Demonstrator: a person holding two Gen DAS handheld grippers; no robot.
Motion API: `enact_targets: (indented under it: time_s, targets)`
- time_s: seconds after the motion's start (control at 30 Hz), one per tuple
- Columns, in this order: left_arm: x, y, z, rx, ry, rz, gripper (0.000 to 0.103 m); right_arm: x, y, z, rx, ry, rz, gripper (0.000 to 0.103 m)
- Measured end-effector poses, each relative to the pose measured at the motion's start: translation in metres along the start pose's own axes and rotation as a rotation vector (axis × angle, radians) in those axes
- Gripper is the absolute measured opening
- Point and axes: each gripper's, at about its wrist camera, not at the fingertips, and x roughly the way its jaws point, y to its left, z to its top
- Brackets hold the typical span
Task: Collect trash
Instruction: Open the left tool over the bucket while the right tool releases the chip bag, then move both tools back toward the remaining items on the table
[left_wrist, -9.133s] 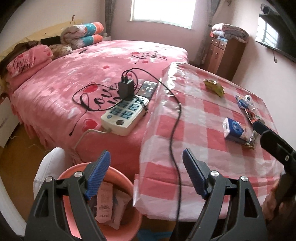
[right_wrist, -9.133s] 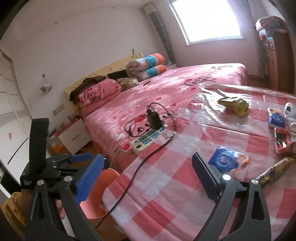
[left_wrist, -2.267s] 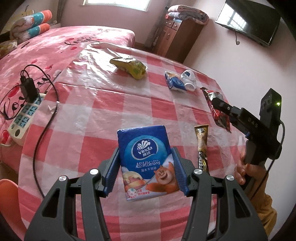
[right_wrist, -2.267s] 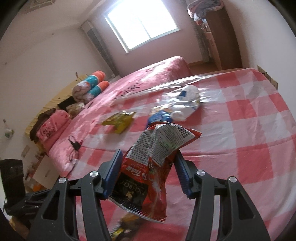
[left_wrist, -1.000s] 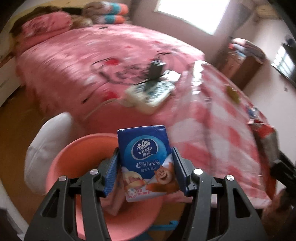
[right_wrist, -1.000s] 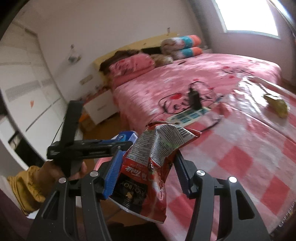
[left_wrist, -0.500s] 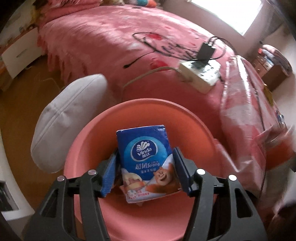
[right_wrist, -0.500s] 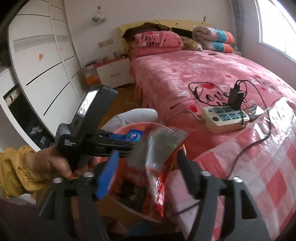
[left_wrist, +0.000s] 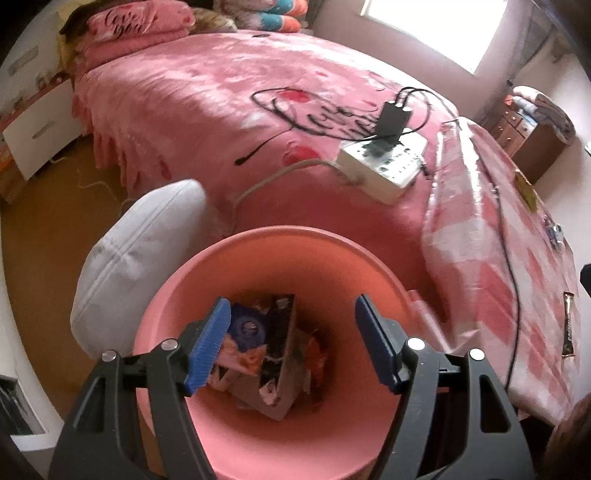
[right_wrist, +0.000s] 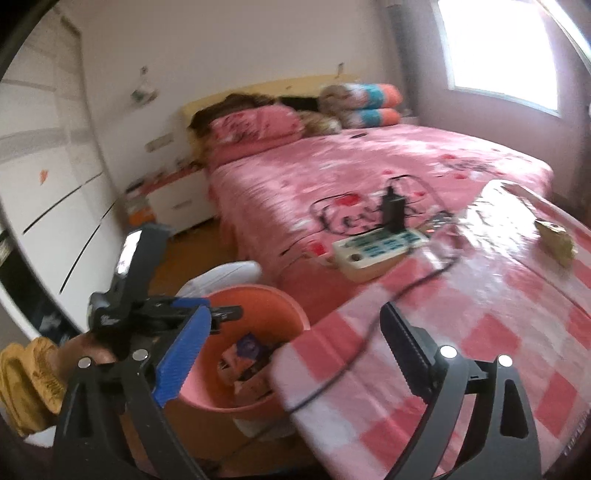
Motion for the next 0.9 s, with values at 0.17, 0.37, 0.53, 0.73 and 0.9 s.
enact_targets:
  time_s: [0.17,0.37,0.53,0.73,0.9]
  targets:
    - [-0.008,-0.023,0.005,0.053,-0.019,-0.022,0.072,-0.018,-0.029,-0.005,0.076,-0.034,-0.051,0.094]
    - [-0.018,-0.050,0.010,0.099,-0.030,-0.060,0.072,-0.032,-0.048,-0.012,0.127,-0.060,-0.079,0.094]
    - [-0.028,-0.075,0.016,0.150,-0.053,-0.083,0.072,-0.046,-0.056,-0.013,0.131,-0.093,-0.099,0.094]
    - [-0.039,-0.104,0.017,0.199,-0.069,-0.112,0.072,-0.057,-0.067,-0.016,0.155,-0.115,-0.118,0.094]
    - [-0.044,-0.127,0.015,0.241,-0.072,-0.132,0.072,-0.066,-0.084,-0.020,0.196,-0.126,-0.142,0.094]
